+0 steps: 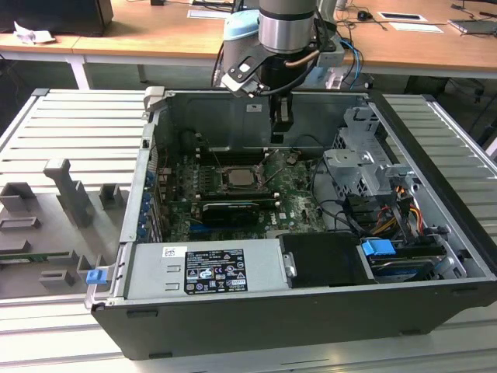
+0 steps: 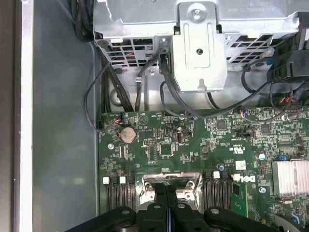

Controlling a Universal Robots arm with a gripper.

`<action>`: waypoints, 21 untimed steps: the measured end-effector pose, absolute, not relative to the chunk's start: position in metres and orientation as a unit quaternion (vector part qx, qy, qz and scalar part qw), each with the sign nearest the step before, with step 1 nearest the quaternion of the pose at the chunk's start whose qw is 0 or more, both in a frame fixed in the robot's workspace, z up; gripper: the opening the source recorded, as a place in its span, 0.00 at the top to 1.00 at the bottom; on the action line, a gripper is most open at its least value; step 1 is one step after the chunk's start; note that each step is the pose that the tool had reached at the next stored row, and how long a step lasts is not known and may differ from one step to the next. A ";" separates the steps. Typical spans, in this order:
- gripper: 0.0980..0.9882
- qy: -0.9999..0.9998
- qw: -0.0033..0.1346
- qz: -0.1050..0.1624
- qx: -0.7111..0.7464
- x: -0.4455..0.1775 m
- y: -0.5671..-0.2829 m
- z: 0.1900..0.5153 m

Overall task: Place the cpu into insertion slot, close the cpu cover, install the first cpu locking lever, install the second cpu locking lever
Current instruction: 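Close the cpu cover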

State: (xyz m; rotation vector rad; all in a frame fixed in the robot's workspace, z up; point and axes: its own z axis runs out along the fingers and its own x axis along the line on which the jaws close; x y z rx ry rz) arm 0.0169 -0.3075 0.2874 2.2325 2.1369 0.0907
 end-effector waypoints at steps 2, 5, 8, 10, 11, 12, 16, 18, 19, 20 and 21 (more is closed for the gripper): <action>0.99 0.691 0.025 0.029 0.722 0.022 -0.308 0.287; 0.99 0.691 0.025 0.029 0.722 0.027 -0.308 0.287; 0.99 0.691 0.025 0.029 0.722 0.034 -0.308 0.287; 0.99 0.691 0.025 0.029 0.722 0.037 -0.308 0.287; 0.99 0.691 0.025 0.029 0.722 0.039 -0.308 0.287; 0.99 0.691 0.025 0.029 0.722 0.041 -0.308 0.287; 0.99 0.691 0.024 0.029 0.722 0.043 -0.309 0.282; 0.99 0.691 0.024 0.028 0.722 0.043 -0.309 0.278; 0.99 0.691 0.024 0.028 0.722 0.044 -0.309 0.276; 0.99 0.691 0.023 0.028 0.722 0.045 -0.309 0.273; 0.99 0.691 0.023 0.027 0.722 0.046 -0.309 0.271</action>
